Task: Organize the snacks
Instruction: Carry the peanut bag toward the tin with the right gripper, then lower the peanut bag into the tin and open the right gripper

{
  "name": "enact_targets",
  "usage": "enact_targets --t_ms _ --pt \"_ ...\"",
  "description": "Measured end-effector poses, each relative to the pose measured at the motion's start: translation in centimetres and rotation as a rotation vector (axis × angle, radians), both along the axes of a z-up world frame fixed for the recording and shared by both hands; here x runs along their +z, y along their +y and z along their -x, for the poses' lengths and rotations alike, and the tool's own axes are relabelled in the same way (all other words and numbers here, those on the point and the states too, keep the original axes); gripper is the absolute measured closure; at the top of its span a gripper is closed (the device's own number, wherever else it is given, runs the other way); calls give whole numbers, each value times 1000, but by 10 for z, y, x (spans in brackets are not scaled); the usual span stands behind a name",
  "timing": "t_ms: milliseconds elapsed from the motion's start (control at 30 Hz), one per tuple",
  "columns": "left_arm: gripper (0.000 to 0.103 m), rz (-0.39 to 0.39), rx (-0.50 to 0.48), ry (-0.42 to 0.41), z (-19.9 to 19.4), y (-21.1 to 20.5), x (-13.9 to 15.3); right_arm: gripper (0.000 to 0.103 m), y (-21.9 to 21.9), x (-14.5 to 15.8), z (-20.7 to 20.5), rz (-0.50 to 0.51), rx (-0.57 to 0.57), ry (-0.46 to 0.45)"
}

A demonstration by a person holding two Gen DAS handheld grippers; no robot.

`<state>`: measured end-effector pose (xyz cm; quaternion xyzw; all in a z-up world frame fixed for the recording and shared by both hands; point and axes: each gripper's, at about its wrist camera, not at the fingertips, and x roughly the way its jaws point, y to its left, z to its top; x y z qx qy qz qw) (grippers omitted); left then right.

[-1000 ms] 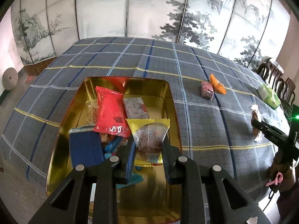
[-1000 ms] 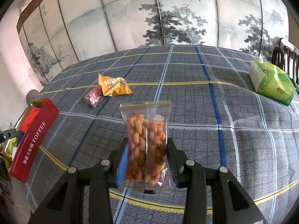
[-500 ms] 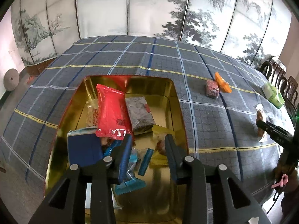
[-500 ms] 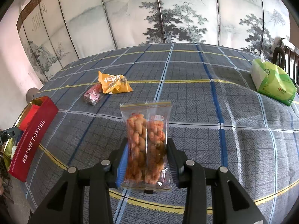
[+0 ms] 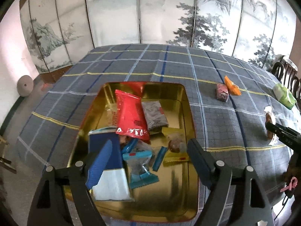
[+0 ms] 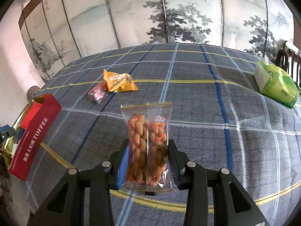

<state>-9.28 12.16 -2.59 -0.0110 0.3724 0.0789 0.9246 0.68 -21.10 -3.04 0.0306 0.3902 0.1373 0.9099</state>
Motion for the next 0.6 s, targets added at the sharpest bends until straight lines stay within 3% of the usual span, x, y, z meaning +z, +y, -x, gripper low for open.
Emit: enact_targets --t_ms 233,600 --pt "17 -6 28 -7 18 4 5 64 30 34 15 -41 87 -40" --pt "15 -12 89 -16 41 22 6 64 118 77 38 -74 288 -85"
